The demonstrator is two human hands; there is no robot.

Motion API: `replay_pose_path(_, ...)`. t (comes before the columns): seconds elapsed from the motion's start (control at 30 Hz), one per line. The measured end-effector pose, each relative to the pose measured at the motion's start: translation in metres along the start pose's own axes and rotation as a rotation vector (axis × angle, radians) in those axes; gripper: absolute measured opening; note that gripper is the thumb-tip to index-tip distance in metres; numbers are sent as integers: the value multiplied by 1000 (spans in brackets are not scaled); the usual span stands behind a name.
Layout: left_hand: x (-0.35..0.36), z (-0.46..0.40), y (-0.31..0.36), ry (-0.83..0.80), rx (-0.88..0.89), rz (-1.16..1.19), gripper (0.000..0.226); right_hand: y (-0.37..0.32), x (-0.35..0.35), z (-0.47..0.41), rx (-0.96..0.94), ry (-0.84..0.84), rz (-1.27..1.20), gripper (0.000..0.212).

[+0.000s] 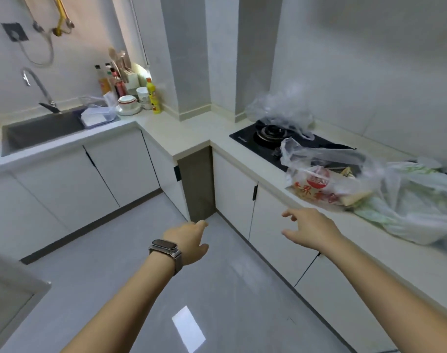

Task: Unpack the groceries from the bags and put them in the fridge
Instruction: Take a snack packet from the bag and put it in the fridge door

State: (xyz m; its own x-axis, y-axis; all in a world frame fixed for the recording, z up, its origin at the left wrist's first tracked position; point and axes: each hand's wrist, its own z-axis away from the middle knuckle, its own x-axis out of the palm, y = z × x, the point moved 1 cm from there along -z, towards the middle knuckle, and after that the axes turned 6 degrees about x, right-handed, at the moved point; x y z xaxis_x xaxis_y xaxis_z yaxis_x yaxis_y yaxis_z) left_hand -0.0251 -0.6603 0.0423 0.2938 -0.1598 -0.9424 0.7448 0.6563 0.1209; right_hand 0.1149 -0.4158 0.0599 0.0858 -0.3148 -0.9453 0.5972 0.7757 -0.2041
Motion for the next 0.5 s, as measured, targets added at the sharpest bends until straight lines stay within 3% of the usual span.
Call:
replay_pose_path(0.37,-20,-164,139,67,271,124,58,146,-21,-63,254,1,-95,59)
replay_pose_path(0.5,-19,-212,172,17,342,235,57,170,-20,-91,334,-8,-277,53)
